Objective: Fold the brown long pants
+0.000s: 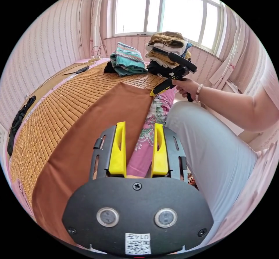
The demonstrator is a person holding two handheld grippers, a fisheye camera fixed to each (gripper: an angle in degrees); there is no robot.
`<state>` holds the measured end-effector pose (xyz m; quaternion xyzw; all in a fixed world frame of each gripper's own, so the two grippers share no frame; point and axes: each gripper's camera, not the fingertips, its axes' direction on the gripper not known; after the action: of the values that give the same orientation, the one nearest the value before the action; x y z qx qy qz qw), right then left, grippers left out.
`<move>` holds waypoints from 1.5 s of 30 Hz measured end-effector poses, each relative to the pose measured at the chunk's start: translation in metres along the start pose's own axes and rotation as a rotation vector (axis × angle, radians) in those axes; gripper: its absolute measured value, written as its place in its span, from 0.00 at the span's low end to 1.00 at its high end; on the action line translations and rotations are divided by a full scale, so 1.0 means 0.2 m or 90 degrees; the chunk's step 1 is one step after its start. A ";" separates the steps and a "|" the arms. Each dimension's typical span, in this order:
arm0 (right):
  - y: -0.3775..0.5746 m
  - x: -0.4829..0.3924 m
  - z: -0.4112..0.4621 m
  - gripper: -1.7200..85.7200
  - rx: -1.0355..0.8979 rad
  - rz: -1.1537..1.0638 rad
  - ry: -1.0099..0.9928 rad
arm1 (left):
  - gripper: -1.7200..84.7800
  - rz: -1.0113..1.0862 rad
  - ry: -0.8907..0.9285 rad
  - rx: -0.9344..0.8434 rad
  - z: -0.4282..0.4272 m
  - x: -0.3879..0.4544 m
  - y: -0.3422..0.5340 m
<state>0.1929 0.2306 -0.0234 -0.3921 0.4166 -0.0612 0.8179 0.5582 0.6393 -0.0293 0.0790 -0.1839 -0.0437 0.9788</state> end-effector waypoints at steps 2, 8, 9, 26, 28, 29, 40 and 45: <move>0.01 0.05 0.06 0.13 -0.014 -0.049 -0.010 | 0.18 0.017 0.007 0.005 0.08 0.04 -0.10; 0.10 0.26 0.09 0.08 0.000 -0.071 -0.020 | 0.20 0.050 0.018 -0.010 0.31 0.13 -0.32; 0.12 0.28 0.08 0.07 0.010 -0.074 -0.035 | 0.20 0.056 0.017 -0.012 0.34 0.14 -0.34; 0.23 0.22 -0.03 0.08 0.102 -0.242 -0.297 | 0.04 -0.122 -0.122 0.052 0.31 -0.03 -0.34; 0.20 0.39 0.02 0.08 0.105 -0.155 -0.224 | 0.04 -0.144 -0.115 0.043 0.32 -0.07 -0.31; 0.18 0.50 0.07 0.09 0.092 -0.098 -0.158 | 0.04 -0.152 -0.107 0.043 0.32 -0.09 -0.30; 0.13 0.78 0.25 0.04 0.021 -0.025 -0.131 | 0.10 -0.069 -0.035 0.070 0.38 -0.04 -0.42; 0.14 0.82 0.16 0.03 0.095 -0.030 -0.341 | 0.13 0.014 -0.031 0.055 0.44 0.05 -0.51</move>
<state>0.3162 0.1992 -0.1363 -0.3422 0.1710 -0.0048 0.9239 0.5293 0.5261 0.0382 0.1184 -0.2101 -0.0270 0.9701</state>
